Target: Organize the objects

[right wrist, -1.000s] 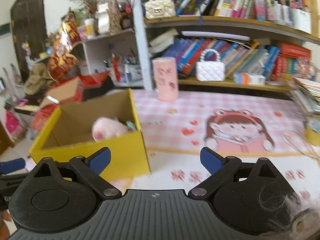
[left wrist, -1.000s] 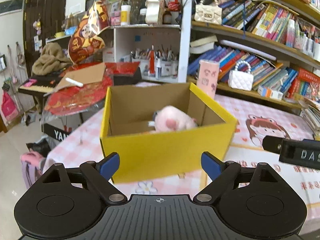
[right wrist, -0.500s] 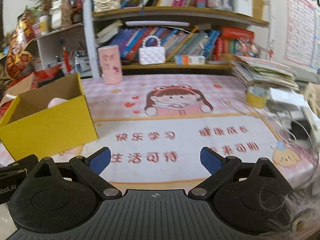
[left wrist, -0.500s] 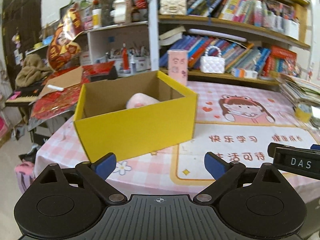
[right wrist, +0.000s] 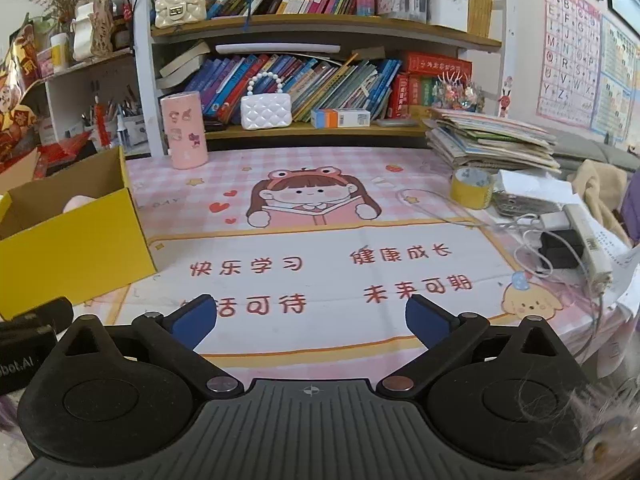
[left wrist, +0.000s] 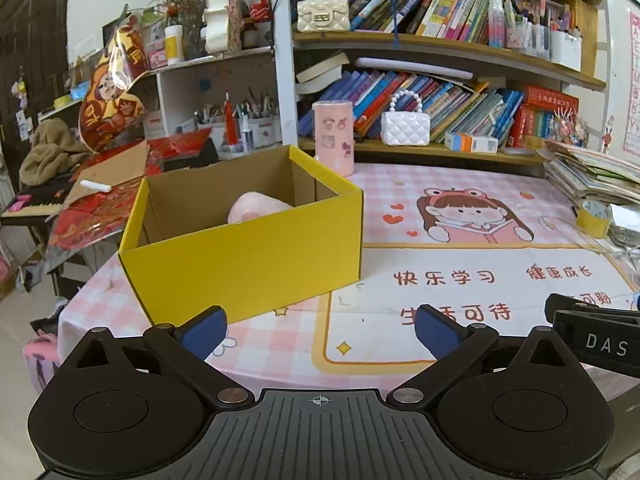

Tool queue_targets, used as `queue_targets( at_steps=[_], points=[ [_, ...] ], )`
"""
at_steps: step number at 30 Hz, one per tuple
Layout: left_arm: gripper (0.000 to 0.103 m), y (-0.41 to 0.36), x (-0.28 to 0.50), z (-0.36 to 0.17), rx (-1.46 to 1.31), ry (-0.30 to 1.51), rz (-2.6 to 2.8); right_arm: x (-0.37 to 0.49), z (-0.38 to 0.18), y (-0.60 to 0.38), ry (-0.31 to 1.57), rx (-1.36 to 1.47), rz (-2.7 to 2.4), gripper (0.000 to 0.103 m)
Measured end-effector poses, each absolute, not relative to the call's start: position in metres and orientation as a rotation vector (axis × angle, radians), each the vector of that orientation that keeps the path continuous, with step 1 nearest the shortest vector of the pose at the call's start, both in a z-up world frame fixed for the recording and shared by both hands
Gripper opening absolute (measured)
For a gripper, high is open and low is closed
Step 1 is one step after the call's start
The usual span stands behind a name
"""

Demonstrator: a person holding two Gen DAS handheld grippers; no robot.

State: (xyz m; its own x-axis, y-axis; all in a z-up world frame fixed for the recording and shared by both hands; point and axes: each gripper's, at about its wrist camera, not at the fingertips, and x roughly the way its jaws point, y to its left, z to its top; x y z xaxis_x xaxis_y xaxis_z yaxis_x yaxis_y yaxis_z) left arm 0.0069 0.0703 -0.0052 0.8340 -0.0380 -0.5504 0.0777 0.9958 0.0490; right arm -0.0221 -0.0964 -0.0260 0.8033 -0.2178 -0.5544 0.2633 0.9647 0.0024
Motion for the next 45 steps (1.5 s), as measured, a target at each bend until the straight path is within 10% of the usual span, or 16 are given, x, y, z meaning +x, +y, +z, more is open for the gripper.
queue_targets(
  at_steps=[45],
  points=[
    [0.102, 0.063, 0.002, -0.007, 0.101, 0.580, 0.009, -0.024, -0.026, -0.085, 0.608, 0.043, -0.213, 0.103]
  ],
)
